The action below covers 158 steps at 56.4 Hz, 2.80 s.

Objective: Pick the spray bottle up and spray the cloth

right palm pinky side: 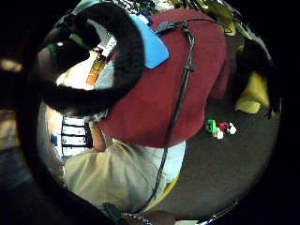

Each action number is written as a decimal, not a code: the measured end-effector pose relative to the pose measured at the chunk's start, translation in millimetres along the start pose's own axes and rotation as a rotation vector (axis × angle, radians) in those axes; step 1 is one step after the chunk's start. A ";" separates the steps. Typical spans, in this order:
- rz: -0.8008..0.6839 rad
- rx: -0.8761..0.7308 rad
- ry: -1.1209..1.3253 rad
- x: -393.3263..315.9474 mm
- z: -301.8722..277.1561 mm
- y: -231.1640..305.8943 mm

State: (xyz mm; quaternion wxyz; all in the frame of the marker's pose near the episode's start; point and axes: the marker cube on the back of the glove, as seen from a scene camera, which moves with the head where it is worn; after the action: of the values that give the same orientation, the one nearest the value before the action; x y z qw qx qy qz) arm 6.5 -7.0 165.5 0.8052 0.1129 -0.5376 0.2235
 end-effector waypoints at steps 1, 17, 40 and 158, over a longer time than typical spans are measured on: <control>0.003 0.006 0.000 0.9 1.6 -3.5; 0.007 0.276 -0.099 19.5 13.9 -52.9; 0.017 0.542 -0.217 36.7 21.3 -85.5; 0.011 0.260 0.562 17.5 -7.4 -21.4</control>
State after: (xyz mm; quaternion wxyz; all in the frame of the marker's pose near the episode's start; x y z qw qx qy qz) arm 28.5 -18.4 179.8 0.8999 0.1458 -0.2613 0.3172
